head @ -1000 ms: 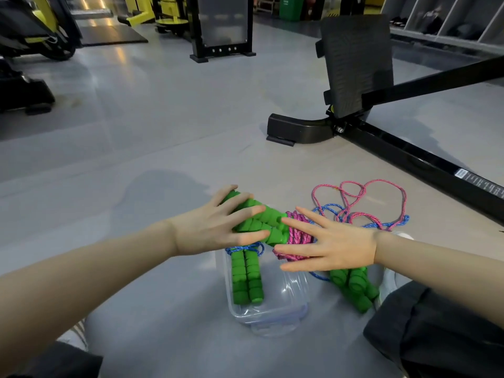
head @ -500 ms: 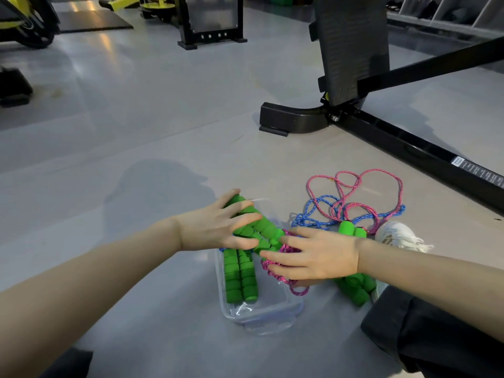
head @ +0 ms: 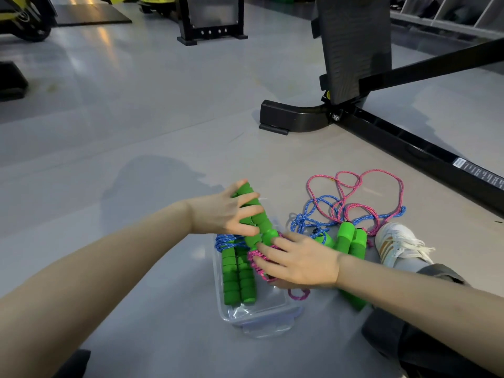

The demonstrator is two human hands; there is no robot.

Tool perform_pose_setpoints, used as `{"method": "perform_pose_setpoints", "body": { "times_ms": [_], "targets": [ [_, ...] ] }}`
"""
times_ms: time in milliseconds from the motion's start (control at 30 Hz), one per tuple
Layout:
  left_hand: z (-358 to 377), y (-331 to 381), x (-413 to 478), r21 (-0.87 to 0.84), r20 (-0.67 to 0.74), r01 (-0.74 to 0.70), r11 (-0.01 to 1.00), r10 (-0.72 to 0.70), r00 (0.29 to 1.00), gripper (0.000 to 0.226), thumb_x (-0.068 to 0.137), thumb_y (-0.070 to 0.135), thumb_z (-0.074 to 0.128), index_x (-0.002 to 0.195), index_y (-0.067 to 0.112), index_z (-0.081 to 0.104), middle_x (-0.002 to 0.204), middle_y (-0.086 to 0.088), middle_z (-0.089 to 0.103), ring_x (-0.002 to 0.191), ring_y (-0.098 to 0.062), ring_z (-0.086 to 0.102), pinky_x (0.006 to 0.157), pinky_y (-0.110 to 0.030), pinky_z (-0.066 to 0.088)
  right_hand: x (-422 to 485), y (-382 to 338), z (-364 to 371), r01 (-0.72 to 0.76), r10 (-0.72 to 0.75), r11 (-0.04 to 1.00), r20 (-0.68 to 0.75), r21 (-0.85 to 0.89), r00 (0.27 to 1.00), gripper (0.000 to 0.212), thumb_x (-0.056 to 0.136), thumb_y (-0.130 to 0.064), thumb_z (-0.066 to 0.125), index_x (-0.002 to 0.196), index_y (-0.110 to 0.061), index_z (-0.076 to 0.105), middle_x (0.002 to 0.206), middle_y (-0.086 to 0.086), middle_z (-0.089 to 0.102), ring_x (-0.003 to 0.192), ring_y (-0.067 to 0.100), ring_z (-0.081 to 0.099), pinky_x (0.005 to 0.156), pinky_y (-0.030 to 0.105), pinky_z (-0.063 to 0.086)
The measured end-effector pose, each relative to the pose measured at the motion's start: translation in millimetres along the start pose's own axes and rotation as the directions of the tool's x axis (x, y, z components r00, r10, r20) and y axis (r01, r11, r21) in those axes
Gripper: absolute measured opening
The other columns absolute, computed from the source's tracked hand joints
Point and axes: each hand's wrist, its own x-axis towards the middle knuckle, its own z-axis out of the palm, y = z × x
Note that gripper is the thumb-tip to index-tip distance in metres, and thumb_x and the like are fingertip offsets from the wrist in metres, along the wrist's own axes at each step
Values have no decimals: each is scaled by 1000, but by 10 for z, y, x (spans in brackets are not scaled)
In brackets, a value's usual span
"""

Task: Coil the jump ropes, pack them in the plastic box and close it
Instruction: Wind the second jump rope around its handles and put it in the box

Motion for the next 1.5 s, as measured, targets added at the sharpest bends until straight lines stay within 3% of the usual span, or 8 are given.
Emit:
{"method": "perform_pose_setpoints", "body": {
  "times_ms": [300, 800, 967, 1100, 1200, 1367, 1433, 1500],
  "targets": [
    [497, 99, 197, -75, -152, 18, 997, -30, 988, 22, 96, -2, 29, 89, 13, 42, 102, -16, 64, 100, -36, 62, 88, -55, 47, 144, -218, 165, -221, 216, 974, 107, 41, 971, 49, 77, -55, 57, 105, -15, 62, 92, -2, 67, 71, 15, 59, 46, 22, 40],
    [640, 643, 495, -237, 37, 243, 941, -242, 970, 18, 83, 1, 40, 89, 16, 47, 99, -11, 68, 103, -34, 64, 87, -48, 52, 45, -429, 133, -407, 334, 880, 291, 245, 897, 44, 57, -42, 77, 79, -20, 47, 78, 0, 54, 59, 17, 53, 37, 23, 29],
    [471, 760, 468, -285, 305, 528, 800, -447, 841, 39, 74, -6, 61, 108, 12, 58, 147, -24, 35, 132, -42, 38, 111, -47, 29, 55, -479, 126, -441, 379, 876, 287, 197, 880, 36, 51, -36, 79, 74, -20, 56, 74, -1, 55, 55, 16, 54, 34, 22, 26],
    [352, 890, 512, -416, 450, 722, 553, -565, 692, 43, 65, -3, 78, 103, 13, 67, 139, -35, 39, 127, -46, 44, 92, -48, 50, 68, -491, 118, -467, 400, 866, 313, 178, 861, 36, 46, -35, 79, 71, -21, 58, 71, -1, 55, 51, 16, 53, 34, 20, 25],
    [304, 996, 505, -402, 640, 821, 405, -517, 568, 48, 98, 12, 45, 143, 26, 35, 156, -25, -8, 145, -34, 10, 109, -39, 30, 76, -486, 92, -480, 399, 860, 357, 174, 844, 35, 41, -34, 78, 68, -22, 59, 69, -2, 55, 49, 15, 53, 36, 19, 19],
    [307, 980, 509, -493, 654, 838, 232, -536, 533, 68, 95, 11, 43, 153, 17, 8, 158, -13, -13, 147, -21, 1, 117, -25, 2, 99, -463, 61, -537, 429, 824, 422, 181, 799, 40, 43, -39, 79, 71, -22, 56, 70, -1, 55, 54, 17, 54, 39, 21, 23],
    [298, 991, 504, -514, 644, 836, 193, -557, 524, 66, 97, 16, 36, 152, 9, -1, 159, -11, -11, 147, -16, -1, 115, -21, -5, 35, -443, 86, -545, 447, 822, 408, 162, 796, 41, 52, -51, 74, 76, -23, 56, 76, 0, 57, 68, 19, 58, 55, 28, 42],
    [289, 1011, 494, -505, 644, 838, 209, -555, 527, 64, 101, 24, 30, 151, 7, -6, 158, -10, -15, 147, -15, -5, 114, -21, -9, -53, -389, 85, -520, 436, 836, 365, 173, 823, 37, 71, -57, 59, 82, -23, 61, 85, 3, 60, 82, 24, 58, 84, 36, 40]
  ]
}}
